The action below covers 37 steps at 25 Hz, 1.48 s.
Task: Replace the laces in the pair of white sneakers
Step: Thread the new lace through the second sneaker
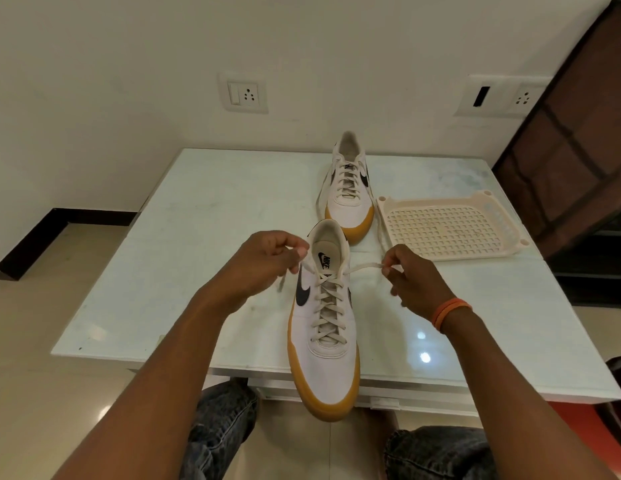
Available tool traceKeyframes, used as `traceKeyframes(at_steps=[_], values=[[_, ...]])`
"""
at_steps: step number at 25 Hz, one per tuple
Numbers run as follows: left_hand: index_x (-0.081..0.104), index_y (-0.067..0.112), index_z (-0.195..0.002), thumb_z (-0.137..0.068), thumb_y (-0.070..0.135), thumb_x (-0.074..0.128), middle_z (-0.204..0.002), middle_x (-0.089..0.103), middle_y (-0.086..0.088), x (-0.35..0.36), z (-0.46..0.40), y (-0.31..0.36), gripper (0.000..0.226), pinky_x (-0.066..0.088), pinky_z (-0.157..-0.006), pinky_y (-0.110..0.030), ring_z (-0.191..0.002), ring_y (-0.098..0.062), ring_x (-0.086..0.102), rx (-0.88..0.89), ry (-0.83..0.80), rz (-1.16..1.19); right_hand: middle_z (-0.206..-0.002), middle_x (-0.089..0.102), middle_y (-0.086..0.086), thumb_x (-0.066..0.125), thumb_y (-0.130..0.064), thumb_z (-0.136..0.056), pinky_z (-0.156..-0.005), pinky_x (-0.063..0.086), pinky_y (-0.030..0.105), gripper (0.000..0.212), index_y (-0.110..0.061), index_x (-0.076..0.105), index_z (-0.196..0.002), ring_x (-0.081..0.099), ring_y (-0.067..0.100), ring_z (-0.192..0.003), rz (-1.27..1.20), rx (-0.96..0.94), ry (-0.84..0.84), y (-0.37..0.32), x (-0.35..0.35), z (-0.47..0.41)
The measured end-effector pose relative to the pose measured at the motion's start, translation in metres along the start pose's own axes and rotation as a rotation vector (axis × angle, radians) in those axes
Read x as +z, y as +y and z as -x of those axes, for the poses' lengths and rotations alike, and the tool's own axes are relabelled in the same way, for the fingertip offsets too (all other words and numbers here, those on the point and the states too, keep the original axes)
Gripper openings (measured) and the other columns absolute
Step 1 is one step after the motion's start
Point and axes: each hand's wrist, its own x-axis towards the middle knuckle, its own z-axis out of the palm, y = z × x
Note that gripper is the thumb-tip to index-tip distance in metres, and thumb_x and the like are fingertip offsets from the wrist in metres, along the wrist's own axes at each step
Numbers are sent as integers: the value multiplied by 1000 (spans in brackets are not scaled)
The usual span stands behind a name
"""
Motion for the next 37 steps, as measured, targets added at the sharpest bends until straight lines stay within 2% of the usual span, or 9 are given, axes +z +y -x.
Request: traceKeyframes(at_steps=[4,7,11,14,19,24,32,34,37], values=[[67,10,-111,-95,10,58,-88,74,-3,6,21,35,18,43,-59,-10,-65,2,60,198,30,285,-74,68,8,53,-2,-94,-53,51,30,7,-6,58,-95,57,13,-54,-658,76,89,-44,-13,15],[66,10,-116,-93,5,60,-100,75,-1,15,22,55,25,48,-65,-10,-84,-2,69,289,6,331,-81,71,11,58,-3,-92,-60,52,28,10,-3,65,-99,62,16,-66,-791,-43,81,-75,-27,29],[66,20,-122,-94,5,59,-110,71,9,28,13,56,33,51,-93,-19,-103,-1,66,372,31,88,-91,73,11,52,-5,-94,-73,57,33,19,-7,70,-100,70,22,-83,-863,-64,75,-95,-31,34],[64,25,-126,-96,8,55,-111,70,11,29,5,47,36,48,-91,-12,-99,3,64,415,63,-142,-96,71,20,43,-23,-99,-76,56,43,35,1,68,-104,69,27,-84,-1187,142,4,-96,-29,27],[67,20,-120,-93,10,61,-92,71,13,24,-6,33,29,47,-61,-8,-64,7,62,338,42,-80,-82,70,10,61,-13,-90,-68,58,31,16,0,67,-97,65,19,-74,-1017,69,21,-98,-25,17],[66,22,-109,-93,15,60,-93,68,9,10,-25,9,18,54,-78,-24,-76,-7,64,117,433,-20,-80,68,13,57,-2,-93,-73,60,34,11,1,67,-96,65,21,-70,-1025,149,37,-110,-27,-16],[63,13,-120,-90,18,65,-112,68,-1,30,-28,-1,30,52,-86,-31,-94,-17,64,77,84,-87,-73,55,10,39,-1,-99,-60,57,26,20,-1,56,-89,55,18,-65,-1735,500,-79,-123,21,-73],[67,9,-111,-91,13,62,-104,71,-6,34,-33,-4,21,54,-85,-32,-93,-21,66,80,67,-90,-73,57,10,40,2,-97,-56,53,25,21,-2,58,-86,55,17,-61,-1629,501,-70,-115,29,-72],[73,11,-105,-90,7,62,-103,72,-3,30,-37,-11,19,46,-76,-12,-91,-11,65,114,143,-132,-74,68,8,49,7,-86,-64,53,29,24,-7,68,-84,62,21,-67,-871,322,1,-99,31,-67]])
